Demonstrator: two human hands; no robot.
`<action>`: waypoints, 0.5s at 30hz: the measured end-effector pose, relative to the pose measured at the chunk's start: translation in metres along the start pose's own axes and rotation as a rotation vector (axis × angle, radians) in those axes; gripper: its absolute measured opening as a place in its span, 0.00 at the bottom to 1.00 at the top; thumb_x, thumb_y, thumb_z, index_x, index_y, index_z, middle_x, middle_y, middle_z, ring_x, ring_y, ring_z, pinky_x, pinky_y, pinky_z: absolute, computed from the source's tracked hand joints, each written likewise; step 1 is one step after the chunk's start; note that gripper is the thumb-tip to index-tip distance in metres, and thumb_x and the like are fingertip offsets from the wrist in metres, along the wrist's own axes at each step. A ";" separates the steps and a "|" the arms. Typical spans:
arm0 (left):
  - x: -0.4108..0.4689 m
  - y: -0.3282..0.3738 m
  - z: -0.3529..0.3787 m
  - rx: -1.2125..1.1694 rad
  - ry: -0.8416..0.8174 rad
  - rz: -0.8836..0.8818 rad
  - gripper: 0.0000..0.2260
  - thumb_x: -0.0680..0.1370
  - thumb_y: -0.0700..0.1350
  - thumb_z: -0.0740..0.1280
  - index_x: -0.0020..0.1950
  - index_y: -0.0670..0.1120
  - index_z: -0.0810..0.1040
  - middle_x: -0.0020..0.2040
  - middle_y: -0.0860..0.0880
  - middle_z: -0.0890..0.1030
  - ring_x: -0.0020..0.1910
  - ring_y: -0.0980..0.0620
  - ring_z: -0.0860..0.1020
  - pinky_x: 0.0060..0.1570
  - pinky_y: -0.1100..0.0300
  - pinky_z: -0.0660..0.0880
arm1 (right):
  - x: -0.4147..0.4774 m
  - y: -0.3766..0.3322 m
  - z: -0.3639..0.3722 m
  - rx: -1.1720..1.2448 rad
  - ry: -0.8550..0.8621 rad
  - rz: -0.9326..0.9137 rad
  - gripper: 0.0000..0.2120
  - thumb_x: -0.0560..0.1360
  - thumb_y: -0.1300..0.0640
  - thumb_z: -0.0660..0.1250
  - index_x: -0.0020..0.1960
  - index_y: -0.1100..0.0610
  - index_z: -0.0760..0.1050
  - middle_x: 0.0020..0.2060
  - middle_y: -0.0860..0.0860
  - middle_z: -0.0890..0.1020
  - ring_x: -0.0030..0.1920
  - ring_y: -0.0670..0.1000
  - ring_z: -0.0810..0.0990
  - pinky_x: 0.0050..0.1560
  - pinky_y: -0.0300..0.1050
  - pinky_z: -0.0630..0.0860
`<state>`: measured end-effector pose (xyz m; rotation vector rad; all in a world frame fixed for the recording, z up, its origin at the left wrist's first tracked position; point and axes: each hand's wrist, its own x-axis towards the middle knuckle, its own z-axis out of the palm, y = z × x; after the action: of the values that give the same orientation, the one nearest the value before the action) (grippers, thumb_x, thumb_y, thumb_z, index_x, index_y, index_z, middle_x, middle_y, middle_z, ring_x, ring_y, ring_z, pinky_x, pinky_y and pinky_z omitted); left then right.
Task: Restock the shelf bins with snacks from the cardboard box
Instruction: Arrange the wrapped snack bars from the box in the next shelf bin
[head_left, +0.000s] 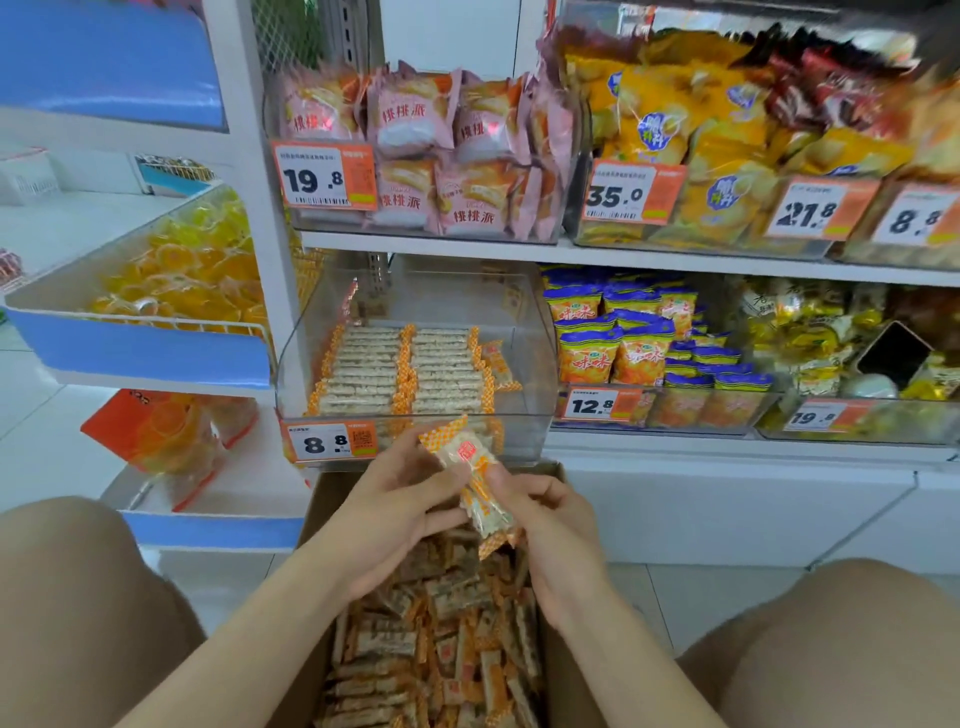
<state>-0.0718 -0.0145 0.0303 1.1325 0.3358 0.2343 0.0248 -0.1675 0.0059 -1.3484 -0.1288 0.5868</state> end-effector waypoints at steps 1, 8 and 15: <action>0.003 0.002 0.002 -0.007 0.015 0.028 0.24 0.78 0.38 0.75 0.74 0.48 0.75 0.66 0.29 0.74 0.67 0.36 0.79 0.62 0.39 0.80 | -0.001 -0.003 0.002 -0.045 -0.013 -0.020 0.32 0.57 0.37 0.87 0.47 0.60 0.83 0.45 0.57 0.88 0.49 0.57 0.87 0.56 0.56 0.82; 0.026 0.037 0.020 0.099 0.059 0.118 0.17 0.82 0.36 0.69 0.71 0.38 0.74 0.63 0.30 0.78 0.60 0.33 0.83 0.60 0.37 0.80 | 0.011 -0.051 0.007 -0.508 -0.131 -0.250 0.17 0.72 0.36 0.76 0.47 0.49 0.80 0.45 0.44 0.87 0.49 0.46 0.85 0.54 0.55 0.82; 0.085 0.066 0.025 0.272 0.074 0.156 0.24 0.79 0.50 0.74 0.74 0.50 0.73 0.60 0.44 0.85 0.60 0.45 0.84 0.61 0.45 0.81 | 0.049 -0.107 0.000 -0.637 -0.196 -0.453 0.19 0.75 0.56 0.77 0.62 0.46 0.75 0.47 0.47 0.86 0.45 0.45 0.85 0.47 0.44 0.82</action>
<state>0.0155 0.0213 0.0875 1.4232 0.3528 0.3770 0.1010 -0.1555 0.0951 -1.7948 -0.8136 0.2927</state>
